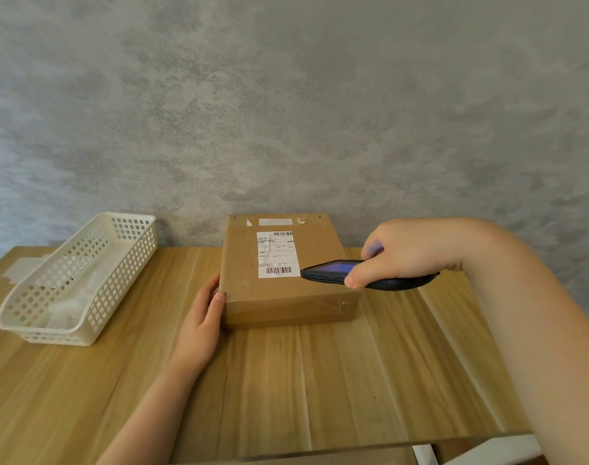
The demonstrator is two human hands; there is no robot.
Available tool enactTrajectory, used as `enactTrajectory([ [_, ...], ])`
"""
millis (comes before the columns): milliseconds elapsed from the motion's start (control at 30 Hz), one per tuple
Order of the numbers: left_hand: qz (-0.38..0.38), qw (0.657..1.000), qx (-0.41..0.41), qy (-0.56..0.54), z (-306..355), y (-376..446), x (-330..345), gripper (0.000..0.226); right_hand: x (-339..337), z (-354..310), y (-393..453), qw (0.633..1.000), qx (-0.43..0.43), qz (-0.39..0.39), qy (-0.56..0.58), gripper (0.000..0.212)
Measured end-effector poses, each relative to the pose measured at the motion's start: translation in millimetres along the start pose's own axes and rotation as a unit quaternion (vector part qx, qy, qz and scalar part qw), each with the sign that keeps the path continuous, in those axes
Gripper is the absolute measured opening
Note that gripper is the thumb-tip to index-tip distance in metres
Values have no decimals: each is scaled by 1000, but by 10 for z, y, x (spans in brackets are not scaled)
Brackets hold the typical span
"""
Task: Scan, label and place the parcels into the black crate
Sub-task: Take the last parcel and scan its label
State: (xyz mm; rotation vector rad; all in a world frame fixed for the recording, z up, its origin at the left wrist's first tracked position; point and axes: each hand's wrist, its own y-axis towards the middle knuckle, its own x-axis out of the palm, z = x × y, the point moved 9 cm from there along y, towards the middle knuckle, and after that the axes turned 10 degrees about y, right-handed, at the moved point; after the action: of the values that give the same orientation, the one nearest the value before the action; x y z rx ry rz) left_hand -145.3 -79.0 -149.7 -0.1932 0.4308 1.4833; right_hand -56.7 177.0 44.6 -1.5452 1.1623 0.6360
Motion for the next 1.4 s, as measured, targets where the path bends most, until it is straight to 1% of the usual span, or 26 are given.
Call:
enactTrajectory([
  [133, 0, 1000, 4, -2, 34, -15, -7, 31, 8, -11, 4, 1000, 5, -5, 2, 49],
  [267, 4, 1000, 6, -8, 17, -9, -16, 30, 32, -4, -2, 1000, 9, -28, 5, 53],
  [333, 3, 1000, 7, -7, -10, 1, -10, 30, 25, 9, -15, 999, 10, -33, 10, 51],
  [467, 1, 1000, 6, -15, -1, -5, -5, 32, -15, 40, -28, 999, 20, -27, 19, 53],
  [567, -1, 1000, 5, -17, 10, -5, 0, 31, -32, 82, -6, 999, 19, -14, 35, 50],
  [667, -3, 1000, 2, -20, -18, 3, -3, 32, -15, 236, 43, 997, 38, 27, 54, 51],
  [767, -5, 1000, 2, -16, -17, -2, -5, 34, 33, 580, 111, 989, 83, 111, 57, 62],
  [800, -5, 1000, 2, -15, -13, -5, -6, 34, 73, 723, 134, 983, 99, 142, 63, 63],
  [867, -6, 1000, 1, -15, -10, -8, -4, 35, 215, 1034, 169, 967, 134, 199, 82, 59],
  [933, -5, 1000, 0, -13, -22, -5, -4, 35, 432, 1322, 219, 951, 170, 238, 99, 54],
  [1000, -5, 1000, 0, -12, -45, 1, 2, 36, 691, 1564, 299, 939, 192, 271, 94, 56],
  [1067, -3, 1000, -1, -11, -54, 6, 7, 35, 948, 1737, 369, 929, 204, 295, 92, 62],
  [1167, 1, 1000, -3, -8, -49, 7, 2, 33, 1245, 1861, 405, 922, 197, 320, 94, 68],
  [1267, 2, 1000, -7, 0, -59, 9, 11, 31, 1386, 1893, 416, 924, 191, 325, 71, 69],
  [1400, 1, 1000, -4, 14, -76, 32, 22, 30, 1457, 1917, 418, 922, 180, 335, 78, 77],
])
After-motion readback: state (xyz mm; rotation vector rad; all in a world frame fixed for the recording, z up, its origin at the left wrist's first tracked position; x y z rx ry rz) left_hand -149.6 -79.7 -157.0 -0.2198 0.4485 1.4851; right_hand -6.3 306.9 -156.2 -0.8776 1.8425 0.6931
